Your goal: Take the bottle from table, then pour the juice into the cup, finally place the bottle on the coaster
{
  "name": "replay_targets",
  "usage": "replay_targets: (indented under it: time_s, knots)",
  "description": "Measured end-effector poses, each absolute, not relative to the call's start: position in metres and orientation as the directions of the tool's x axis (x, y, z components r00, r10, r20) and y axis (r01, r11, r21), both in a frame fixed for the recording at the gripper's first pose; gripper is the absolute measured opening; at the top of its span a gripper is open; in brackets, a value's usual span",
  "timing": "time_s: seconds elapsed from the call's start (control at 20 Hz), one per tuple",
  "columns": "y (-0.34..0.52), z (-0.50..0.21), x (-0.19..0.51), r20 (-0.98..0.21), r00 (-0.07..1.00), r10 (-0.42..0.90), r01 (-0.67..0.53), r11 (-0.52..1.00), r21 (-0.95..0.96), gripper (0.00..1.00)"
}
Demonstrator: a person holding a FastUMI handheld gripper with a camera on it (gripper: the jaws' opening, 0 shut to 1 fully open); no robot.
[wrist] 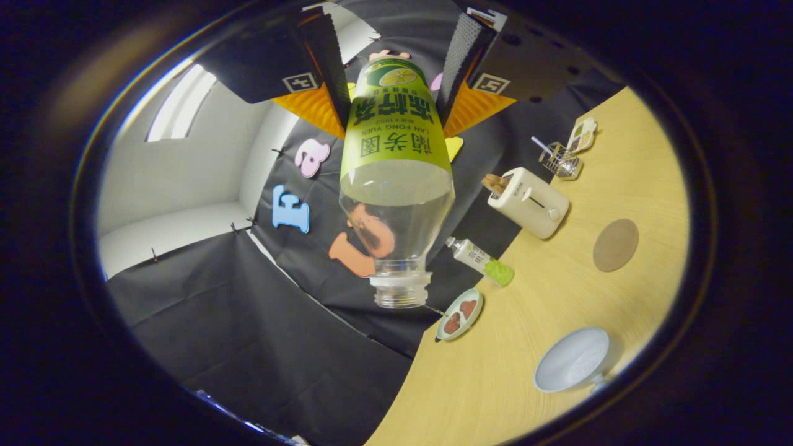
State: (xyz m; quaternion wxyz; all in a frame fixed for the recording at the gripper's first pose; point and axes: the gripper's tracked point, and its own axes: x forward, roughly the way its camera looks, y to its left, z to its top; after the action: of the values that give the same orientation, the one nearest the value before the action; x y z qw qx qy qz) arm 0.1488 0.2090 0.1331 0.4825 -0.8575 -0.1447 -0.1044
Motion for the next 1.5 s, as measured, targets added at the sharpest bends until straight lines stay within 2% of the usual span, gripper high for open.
replay_targets:
  time_s: [0.95,1.2,1.5]
  knots:
    - [0.204,0.125,0.149,0.318,0.938,0.135,0.344,-0.456,-0.821,0.75]
    - [0.192,0.09,0.156,0.248,0.965,0.088,0.263,-0.34,-0.903,0.76]
    - [0.175,0.028,0.16,0.086,0.996,0.016,0.087,-0.066,-0.994,0.76]
